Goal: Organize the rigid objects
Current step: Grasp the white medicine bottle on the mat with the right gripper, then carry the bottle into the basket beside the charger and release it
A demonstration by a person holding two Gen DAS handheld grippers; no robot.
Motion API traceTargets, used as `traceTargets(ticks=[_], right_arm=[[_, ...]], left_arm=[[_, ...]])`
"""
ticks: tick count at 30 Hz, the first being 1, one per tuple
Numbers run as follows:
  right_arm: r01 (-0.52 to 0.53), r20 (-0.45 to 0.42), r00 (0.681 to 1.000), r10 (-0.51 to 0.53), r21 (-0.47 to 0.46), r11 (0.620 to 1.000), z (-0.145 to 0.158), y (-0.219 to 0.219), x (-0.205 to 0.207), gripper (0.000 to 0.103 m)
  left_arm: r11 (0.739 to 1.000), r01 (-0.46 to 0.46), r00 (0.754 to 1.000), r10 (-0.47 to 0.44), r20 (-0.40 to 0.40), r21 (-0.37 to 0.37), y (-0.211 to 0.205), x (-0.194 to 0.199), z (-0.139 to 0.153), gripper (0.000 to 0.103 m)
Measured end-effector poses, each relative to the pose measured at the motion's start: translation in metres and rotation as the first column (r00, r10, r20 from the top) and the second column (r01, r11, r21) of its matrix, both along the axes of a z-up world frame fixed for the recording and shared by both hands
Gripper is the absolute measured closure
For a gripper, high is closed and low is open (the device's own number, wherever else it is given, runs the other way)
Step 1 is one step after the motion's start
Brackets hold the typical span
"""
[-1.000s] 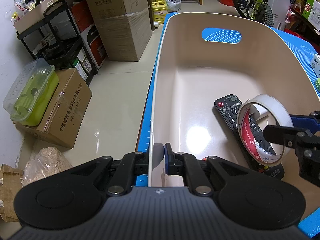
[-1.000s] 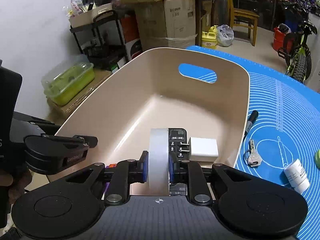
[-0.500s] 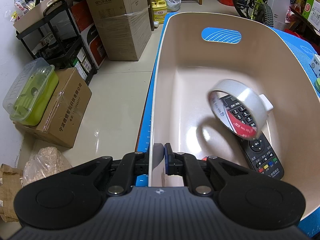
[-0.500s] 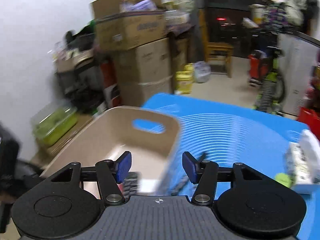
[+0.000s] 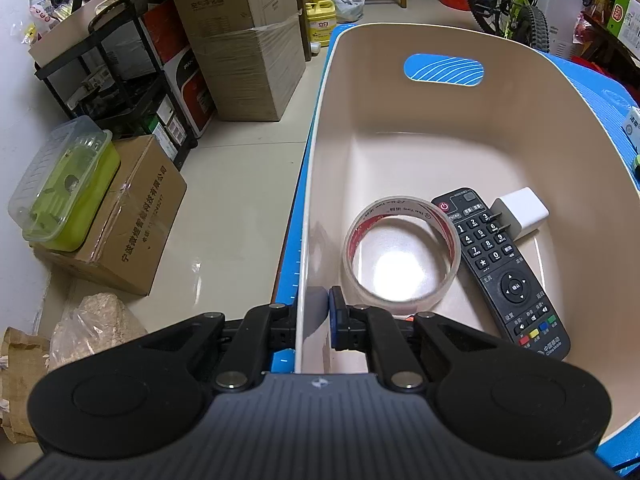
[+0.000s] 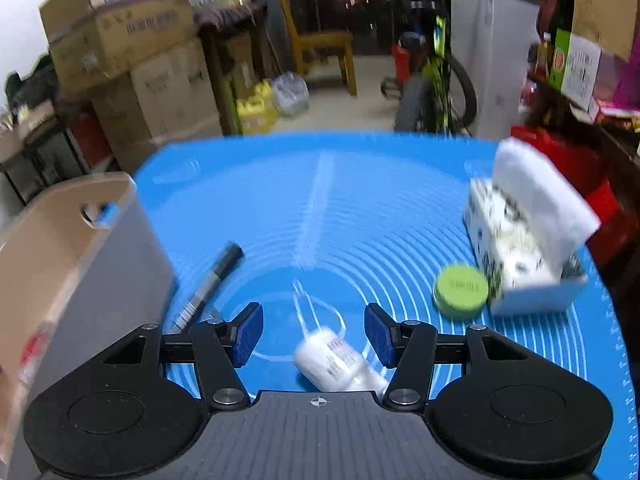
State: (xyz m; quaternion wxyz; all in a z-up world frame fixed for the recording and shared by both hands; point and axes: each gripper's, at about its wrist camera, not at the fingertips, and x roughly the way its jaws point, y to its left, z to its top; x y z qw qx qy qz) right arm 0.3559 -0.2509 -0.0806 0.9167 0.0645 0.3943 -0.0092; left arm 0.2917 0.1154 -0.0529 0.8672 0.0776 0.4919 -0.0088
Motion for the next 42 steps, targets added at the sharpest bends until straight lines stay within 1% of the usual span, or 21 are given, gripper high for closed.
traceTargets(ticks=[3,9,11,12,18,21,25,28,30,33,36,39,42], right_arm=[[-0.019,-0.035,0.999,0.018,-0.031,0.999,-0.017,0.003,0.005,0.038],[-0.042,-0.068,0.997,0.035,-0.097,0.994,-0.034,0.016,0.010,0.038],[-0.046,-0.071,0.997,0.037,-0.129,0.991,-0.035,0.019,0.008,0.040],[-0.042,-0.070,0.997,0.033,-0.143,0.989,-0.035,0.020,0.008,0.048],[-0.042,-0.067,0.997,0.032,-0.161,0.986,-0.036,0.025,0.006,0.048],[-0.013,-0.071,0.997,0.001,-0.175,0.984,-0.033,0.026,0.008,0.048],[0.030,-0.002,1.000,-0.031,-0.161,0.987,-0.013,0.025,0.005,0.048],[0.038,0.081,0.996,-0.028,-0.124,0.992,0.015,0.031,-0.003,0.048],[0.020,0.137,0.990,-0.006,-0.101,0.995,0.034,0.041,-0.010,0.048],[-0.044,0.213,0.975,0.059,-0.074,0.996,0.062,0.066,-0.020,0.048],[-0.133,0.266,0.953,0.145,-0.062,0.989,0.083,0.096,-0.030,0.048],[-0.220,0.271,0.935,0.229,-0.064,0.973,0.093,0.126,-0.035,0.048],[-0.302,0.233,0.921,0.312,-0.079,0.950,0.091,0.155,-0.036,0.048]], left_arm=[[1.000,0.000,1.000,0.000,0.000,0.000,0.000,0.000,0.000,0.091],[1.000,0.002,1.000,-0.002,0.000,-0.001,0.000,0.000,0.000,0.091],[1.000,0.002,1.000,-0.002,0.001,-0.001,0.001,0.000,0.000,0.091],[1.000,0.001,1.000,-0.001,0.000,-0.001,0.001,0.000,0.000,0.091],[1.000,0.001,1.000,-0.001,0.000,-0.001,0.000,0.000,0.000,0.091],[1.000,0.001,1.000,-0.001,0.000,0.000,0.000,0.000,0.000,0.091],[1.000,0.001,1.000,-0.001,0.000,-0.001,0.000,0.000,0.000,0.091],[1.000,0.001,1.000,-0.001,0.000,0.000,0.001,0.000,0.000,0.091],[1.000,0.001,1.000,-0.001,0.000,-0.001,0.001,0.000,0.000,0.091],[1.000,0.001,1.000,-0.001,0.000,0.000,0.001,0.000,0.000,0.091],[1.000,0.001,1.000,-0.001,0.000,0.000,0.001,0.000,0.000,0.091],[1.000,0.002,1.000,-0.002,0.000,-0.001,0.001,0.000,0.000,0.091],[1.000,0.002,1.000,-0.002,0.000,0.000,0.001,0.000,0.000,0.091]])
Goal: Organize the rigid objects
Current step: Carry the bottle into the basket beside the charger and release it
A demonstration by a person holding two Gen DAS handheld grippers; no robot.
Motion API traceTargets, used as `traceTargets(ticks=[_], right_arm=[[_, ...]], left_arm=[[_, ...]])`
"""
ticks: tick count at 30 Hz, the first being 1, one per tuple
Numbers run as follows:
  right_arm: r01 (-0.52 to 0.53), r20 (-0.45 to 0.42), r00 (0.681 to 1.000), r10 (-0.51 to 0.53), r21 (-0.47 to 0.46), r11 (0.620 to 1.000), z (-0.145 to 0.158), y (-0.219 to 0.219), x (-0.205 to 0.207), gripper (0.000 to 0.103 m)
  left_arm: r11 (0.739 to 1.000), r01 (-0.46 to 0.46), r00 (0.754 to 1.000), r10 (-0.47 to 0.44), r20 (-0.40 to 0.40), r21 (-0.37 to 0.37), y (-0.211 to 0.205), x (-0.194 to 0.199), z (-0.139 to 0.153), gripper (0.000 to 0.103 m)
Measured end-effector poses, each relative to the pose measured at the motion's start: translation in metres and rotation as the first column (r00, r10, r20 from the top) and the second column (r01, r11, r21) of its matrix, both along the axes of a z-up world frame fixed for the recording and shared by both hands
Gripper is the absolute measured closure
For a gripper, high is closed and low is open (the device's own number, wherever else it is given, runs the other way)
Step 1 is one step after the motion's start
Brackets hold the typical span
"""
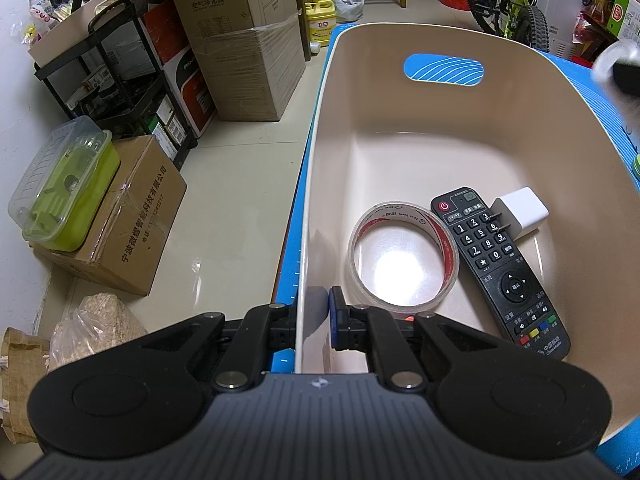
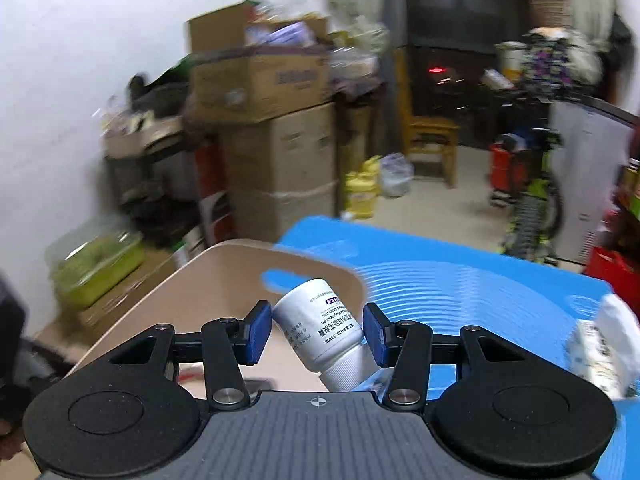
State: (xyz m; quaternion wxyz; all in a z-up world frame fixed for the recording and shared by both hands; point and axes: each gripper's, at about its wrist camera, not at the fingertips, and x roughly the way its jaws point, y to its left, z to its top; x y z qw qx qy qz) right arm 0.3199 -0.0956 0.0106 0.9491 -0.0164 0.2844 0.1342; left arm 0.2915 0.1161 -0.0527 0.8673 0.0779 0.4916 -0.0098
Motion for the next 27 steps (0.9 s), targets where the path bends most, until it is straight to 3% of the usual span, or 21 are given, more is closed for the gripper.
traceTargets(ticks=[4,14,23,27], right_arm=[[-0.089,-0.069,0.994,0.087,-0.026,0.996,-0.015,0.032,0.001,0.048],[-0.207,-0.254,0.952,0.171,-0.123,0.971,-0.055,0.082,0.002,0.048],[-0.214,-0.425,0.898,0.117,-0.190,0.958,-0.082,0.091,0.014,0.048],[-0.224,-0.447,0.888,0.108,-0.214,0.951,-0.085,0.093,0.013,0.048]], left_arm=[[1.000,0.000,1.000,0.000,0.000,0.000,0.000,0.000,0.000,0.091],[1.000,0.010,1.000,-0.010,-0.001,-0.006,0.001,0.000,0.000,0.092],[1.000,0.014,1.000,-0.014,-0.003,-0.008,0.002,0.000,-0.001,0.092],[1.000,0.015,1.000,-0.015,-0.003,-0.008,0.001,-0.001,-0.001,0.092]])
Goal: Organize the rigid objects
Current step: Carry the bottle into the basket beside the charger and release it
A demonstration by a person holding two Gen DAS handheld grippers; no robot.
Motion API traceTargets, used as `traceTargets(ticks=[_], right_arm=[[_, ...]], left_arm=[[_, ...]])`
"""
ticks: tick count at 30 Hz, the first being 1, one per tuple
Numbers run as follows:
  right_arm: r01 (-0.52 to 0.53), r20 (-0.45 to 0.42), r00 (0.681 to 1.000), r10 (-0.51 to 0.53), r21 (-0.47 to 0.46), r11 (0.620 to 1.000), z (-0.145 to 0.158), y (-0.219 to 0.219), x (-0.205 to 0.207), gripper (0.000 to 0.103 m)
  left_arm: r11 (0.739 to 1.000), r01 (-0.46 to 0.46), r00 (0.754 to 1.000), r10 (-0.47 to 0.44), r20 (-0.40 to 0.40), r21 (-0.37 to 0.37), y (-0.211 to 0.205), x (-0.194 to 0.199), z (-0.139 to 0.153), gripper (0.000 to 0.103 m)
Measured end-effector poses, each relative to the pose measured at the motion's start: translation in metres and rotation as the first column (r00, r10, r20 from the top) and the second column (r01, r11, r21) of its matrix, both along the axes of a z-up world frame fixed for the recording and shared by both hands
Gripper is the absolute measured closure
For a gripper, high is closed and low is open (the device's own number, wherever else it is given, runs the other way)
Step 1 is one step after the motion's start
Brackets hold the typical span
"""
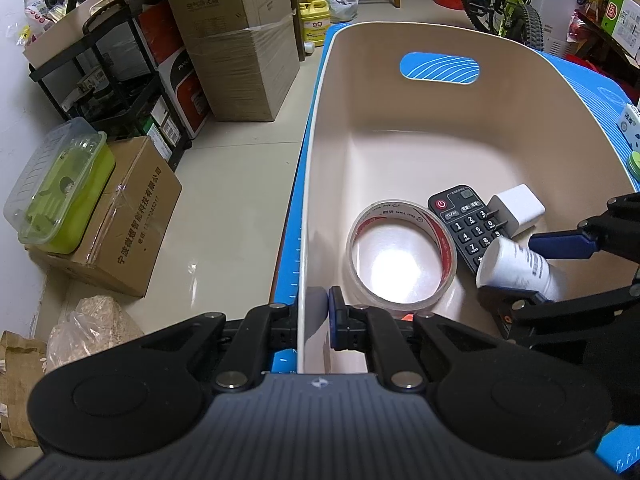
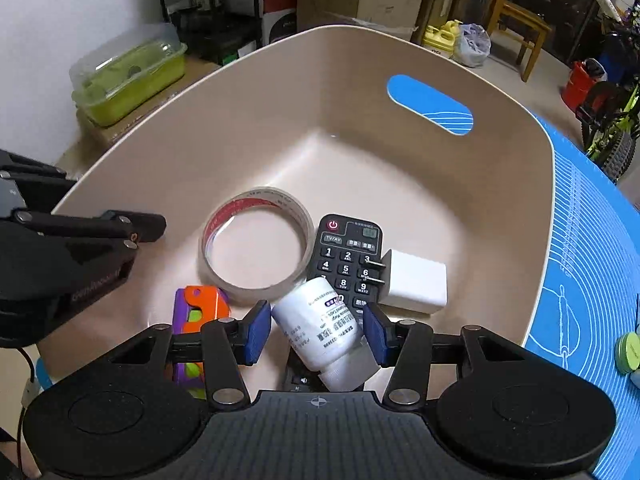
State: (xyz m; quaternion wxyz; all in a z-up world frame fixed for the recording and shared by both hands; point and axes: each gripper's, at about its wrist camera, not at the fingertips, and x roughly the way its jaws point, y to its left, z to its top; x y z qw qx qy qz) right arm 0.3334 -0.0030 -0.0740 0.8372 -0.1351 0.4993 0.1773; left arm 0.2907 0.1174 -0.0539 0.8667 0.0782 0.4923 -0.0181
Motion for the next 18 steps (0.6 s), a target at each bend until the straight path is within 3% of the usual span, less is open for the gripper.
traceTargets(ticks=[3,10,15,18], right_arm=[[-0.005,-0.007,1.000,0.005,-0.003,1.000,0.002,0.001,0.002,0.045],[-0.014,0.068,0.998,0.006,0.113,0.993,0.032,-0.021,-0.003,0.035],[0.065,0.193,0.976,-0.104,0.199,0.978,0.067,-0.063,-0.011,0.034],[0.142,0.264,0.943,-0.201,0.225,0.964,0.081,-0.094,-0.012,0.034]], left_arm=[[1.000,0.000,1.000,0.000,-0.002,0.000,0.001,0.000,-0.001,0.092],[1.000,-0.001,1.000,0.001,-0.004,-0.005,0.001,0.001,0.000,0.092],[1.000,-0.001,1.000,0.001,-0.004,-0.009,0.001,0.001,0.000,0.092],[1.000,-0.001,1.000,0.001,-0.004,-0.008,0.000,0.001,0.000,0.092]])
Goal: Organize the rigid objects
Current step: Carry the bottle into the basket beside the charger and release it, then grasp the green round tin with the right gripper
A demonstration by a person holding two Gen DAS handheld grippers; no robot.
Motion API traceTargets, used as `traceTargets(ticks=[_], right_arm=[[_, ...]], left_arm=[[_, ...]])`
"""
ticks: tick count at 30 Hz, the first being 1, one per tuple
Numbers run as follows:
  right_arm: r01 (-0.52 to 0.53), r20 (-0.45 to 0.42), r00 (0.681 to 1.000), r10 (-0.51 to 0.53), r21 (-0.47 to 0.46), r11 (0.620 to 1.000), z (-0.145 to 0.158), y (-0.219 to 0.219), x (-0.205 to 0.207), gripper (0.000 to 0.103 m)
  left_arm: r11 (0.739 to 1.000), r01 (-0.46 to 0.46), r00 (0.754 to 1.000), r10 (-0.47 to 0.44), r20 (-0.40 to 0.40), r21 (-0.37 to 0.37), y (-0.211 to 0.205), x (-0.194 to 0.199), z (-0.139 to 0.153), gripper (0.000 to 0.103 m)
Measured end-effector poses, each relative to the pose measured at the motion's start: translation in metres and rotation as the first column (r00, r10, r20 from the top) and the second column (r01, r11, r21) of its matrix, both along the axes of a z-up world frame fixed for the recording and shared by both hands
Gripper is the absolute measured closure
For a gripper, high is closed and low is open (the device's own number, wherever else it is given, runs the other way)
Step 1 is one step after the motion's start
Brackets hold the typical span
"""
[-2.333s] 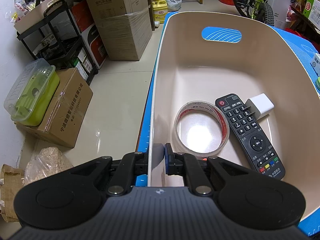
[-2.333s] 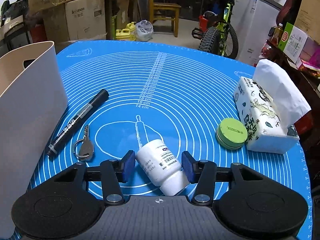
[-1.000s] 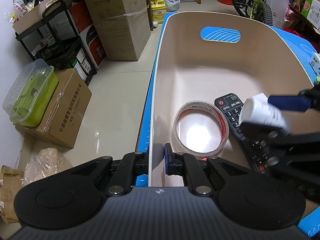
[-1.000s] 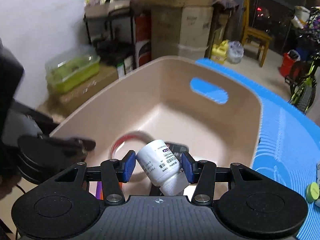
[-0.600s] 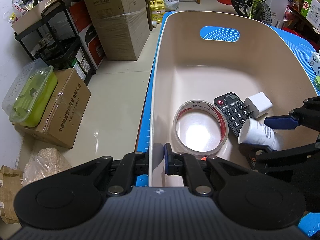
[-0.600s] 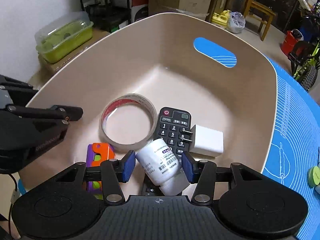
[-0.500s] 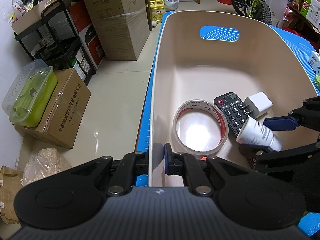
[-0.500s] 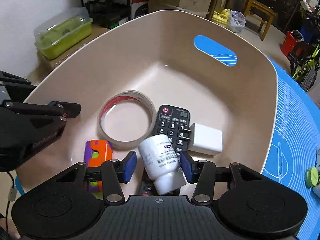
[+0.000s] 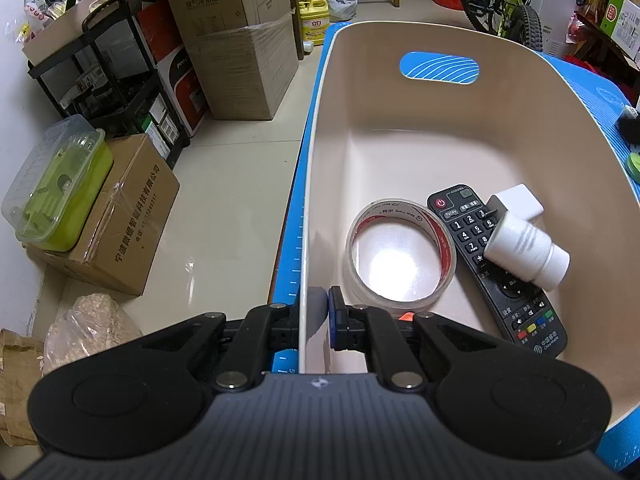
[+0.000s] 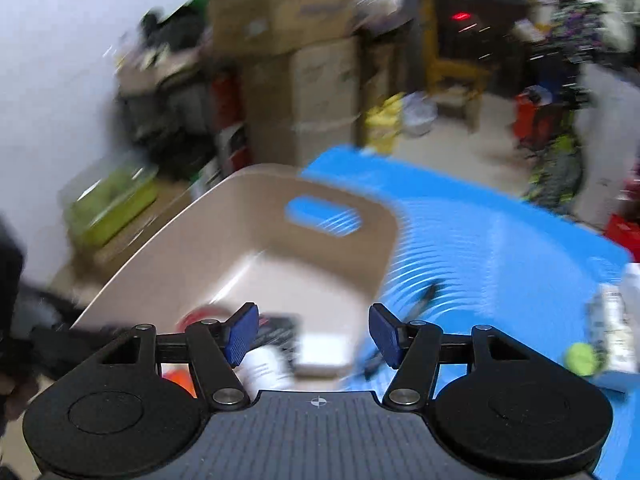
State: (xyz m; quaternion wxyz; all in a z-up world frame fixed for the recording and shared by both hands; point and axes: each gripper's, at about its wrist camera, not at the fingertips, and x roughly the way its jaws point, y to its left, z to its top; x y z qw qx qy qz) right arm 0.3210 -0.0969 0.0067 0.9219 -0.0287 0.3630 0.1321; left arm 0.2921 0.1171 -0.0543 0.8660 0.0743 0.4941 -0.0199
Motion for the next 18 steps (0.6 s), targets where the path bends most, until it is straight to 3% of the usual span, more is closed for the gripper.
traceTargets(ticks=[4,9,18], right_arm=[[0.158,0.066,0.985,-0.159,0.013,0.987,0.004,-0.048,0.004,0.034],[0.317,0.088,0.943,-0.320,0.045,0.947,-0.016,-0.107,0.016,0.034],[0.392,0.098,0.915,-0.391,0.008,0.920,-0.078,-0.173,0.033,0.034]], left_arm=[[1.000,-0.001,1.000,0.001,0.000,0.005,0.000,0.000,0.000,0.092],[1.000,-0.005,1.000,0.005,-0.002,0.010,0.000,-0.001,0.000,0.092],[1.000,-0.003,1.000,0.003,-0.003,0.009,0.001,-0.001,0.001,0.092]])
